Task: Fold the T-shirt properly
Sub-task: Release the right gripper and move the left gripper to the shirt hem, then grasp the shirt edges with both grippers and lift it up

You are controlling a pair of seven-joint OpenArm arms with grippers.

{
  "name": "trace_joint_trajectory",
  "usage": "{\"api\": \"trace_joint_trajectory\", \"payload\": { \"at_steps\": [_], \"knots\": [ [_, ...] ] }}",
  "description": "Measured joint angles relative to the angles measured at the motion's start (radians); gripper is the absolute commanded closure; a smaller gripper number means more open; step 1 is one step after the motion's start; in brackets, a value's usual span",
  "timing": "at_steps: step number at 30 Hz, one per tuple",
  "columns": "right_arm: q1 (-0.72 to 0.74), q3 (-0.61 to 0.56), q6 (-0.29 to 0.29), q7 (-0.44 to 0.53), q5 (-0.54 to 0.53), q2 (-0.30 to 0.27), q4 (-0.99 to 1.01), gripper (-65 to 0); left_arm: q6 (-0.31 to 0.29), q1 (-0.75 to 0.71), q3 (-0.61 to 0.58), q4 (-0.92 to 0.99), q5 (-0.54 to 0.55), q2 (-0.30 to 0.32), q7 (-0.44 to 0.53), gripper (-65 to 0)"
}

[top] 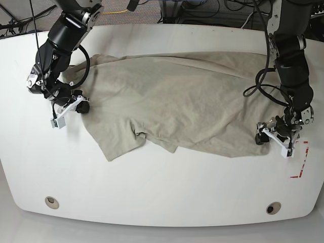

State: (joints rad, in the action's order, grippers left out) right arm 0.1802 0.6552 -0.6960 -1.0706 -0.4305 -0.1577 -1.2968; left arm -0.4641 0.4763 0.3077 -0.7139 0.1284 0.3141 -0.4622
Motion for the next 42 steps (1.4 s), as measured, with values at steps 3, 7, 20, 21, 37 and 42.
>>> {"api": "trace_joint_trajectory", "payload": {
  "at_steps": [3, 7, 20, 21, 37, 42],
  "knots": [
    [-0.003, -0.031, 0.000, 0.000, 0.000, -0.002, -0.012, -0.8, 0.000, 0.003, 0.000, 0.010, 0.000, 0.000, 0.012, -51.9],
    [-0.002, -0.055, 0.000, 0.000, -0.005, 0.000, -0.013, -0.8, 0.000, 0.010, 0.000, 0.012, 0.000, -0.001, 0.011, -51.8],
    [0.003, -0.054, 0.000, 0.000, -0.003, 0.000, -0.014, -0.6, -0.001, 0.025, -0.165, 0.019, 0.007, 0.002, 0.012, 0.0],
    [0.003, -0.054, 0.000, 0.000, -0.003, 0.000, -0.014, -0.6, -0.005, 0.025, -0.165, 0.019, 0.009, 0.001, 0.012, 0.0],
    [-0.039, -0.054, 0.000, -0.023, -0.011, 0.000, -0.090, 0.0, -0.055, -0.137, -0.116, -0.287, -0.012, -0.008, -0.152, 0.0],
    [-0.050, -0.052, 0.000, -0.032, -0.003, -0.002, -0.131, 0.0, -0.053, -0.197, -0.065, -0.473, -0.021, -0.002, -0.204, 0.0]
  ]
}}
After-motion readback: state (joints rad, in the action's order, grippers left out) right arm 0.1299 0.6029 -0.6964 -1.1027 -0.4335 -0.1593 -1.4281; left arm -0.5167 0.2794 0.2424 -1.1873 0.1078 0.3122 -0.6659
